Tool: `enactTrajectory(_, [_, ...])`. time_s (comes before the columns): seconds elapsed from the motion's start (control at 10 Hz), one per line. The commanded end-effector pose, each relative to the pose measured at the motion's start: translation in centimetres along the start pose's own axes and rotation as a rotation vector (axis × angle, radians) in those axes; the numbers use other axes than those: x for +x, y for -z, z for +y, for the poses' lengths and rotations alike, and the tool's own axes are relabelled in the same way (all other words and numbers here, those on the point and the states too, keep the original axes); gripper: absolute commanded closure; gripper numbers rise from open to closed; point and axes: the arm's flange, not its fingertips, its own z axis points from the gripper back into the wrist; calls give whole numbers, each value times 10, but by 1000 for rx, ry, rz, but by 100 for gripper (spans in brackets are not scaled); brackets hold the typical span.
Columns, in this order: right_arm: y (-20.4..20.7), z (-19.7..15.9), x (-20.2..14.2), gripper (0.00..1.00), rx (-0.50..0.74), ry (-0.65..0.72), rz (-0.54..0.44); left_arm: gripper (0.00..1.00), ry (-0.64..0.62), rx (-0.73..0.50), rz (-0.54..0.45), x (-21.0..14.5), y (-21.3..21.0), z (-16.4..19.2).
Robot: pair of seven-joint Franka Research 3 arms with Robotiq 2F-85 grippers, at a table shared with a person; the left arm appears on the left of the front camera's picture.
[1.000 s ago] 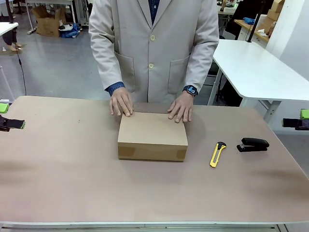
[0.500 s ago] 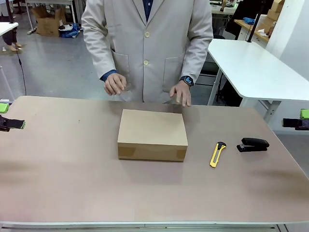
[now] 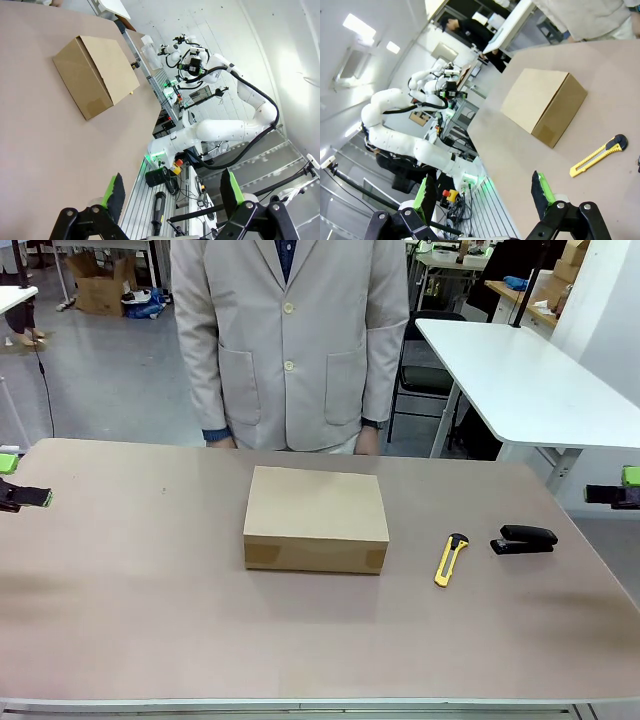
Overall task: Pack the item into the box.
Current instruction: Close the Mailer Box.
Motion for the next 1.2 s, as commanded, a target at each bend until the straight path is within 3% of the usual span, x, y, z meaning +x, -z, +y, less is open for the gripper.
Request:
enactTrajectory(0.0, [0,2,-1,0,4,-1,10,0,6,2,-5,-1,0,-2])
enactTrajectory(1.1, [0,2,-1,0,4,-1,10,0,6,2,-5,-1,0,-2])
